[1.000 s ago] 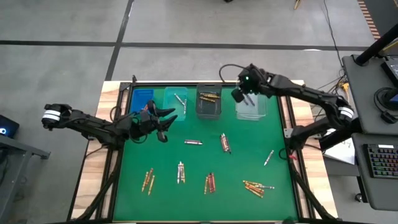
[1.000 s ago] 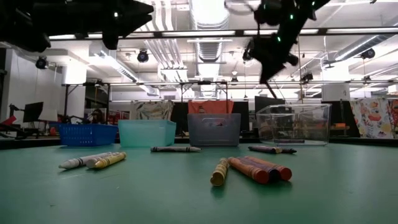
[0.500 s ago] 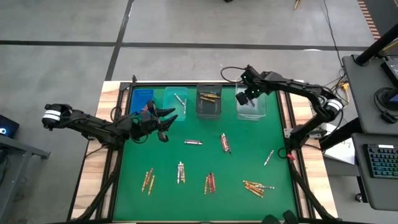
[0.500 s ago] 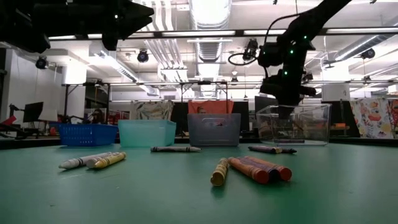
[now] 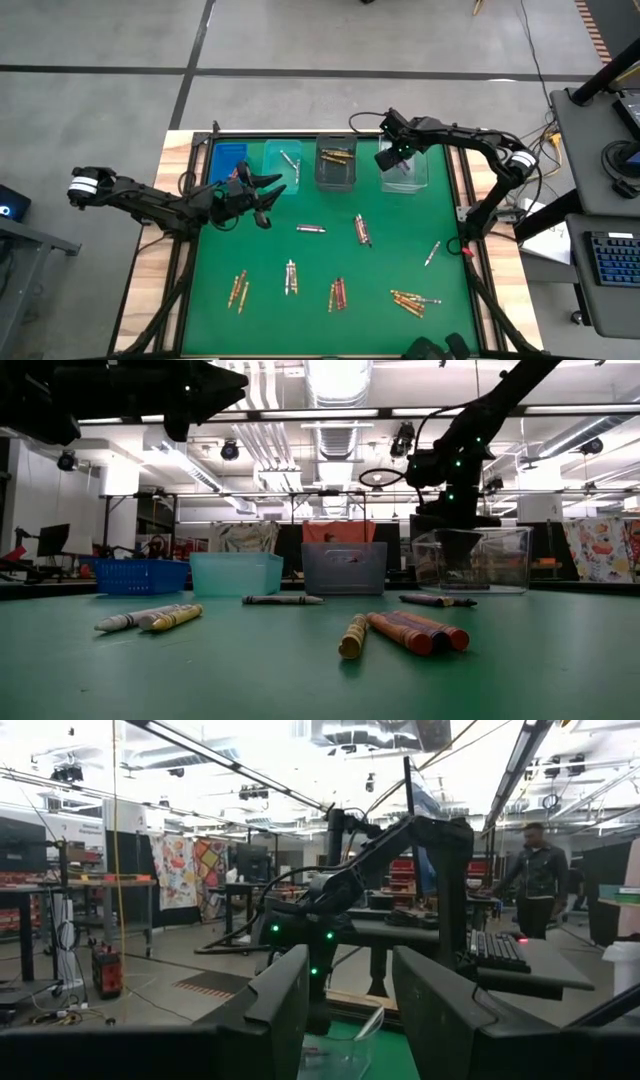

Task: Sort crayons
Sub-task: Put the white crayon into the light blue bin

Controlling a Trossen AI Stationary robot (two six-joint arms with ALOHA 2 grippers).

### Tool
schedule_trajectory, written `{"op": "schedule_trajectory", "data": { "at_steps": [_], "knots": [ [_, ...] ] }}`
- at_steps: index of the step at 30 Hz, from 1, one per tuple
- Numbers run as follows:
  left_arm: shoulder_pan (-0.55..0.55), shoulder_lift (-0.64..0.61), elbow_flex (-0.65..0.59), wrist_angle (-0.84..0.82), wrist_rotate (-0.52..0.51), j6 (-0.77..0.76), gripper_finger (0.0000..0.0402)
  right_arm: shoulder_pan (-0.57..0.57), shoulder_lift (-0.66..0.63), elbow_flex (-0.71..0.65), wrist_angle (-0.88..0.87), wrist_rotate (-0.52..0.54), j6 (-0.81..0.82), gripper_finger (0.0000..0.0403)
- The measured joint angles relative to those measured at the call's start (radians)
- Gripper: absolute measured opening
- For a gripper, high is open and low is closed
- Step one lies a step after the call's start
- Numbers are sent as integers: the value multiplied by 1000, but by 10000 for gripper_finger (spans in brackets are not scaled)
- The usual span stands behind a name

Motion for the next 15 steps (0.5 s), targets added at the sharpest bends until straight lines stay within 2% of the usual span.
{"op": "schedule_trajectory", "data": {
  "at_steps": [8,15],
  "knots": [
    [0,0,0,-33,-8,0,128,-1,-28,0,2,2,8,135],
    [-1,0,1,-80,-8,-25,128,13,-135,0,1,-7,52,136]
  ]
}}
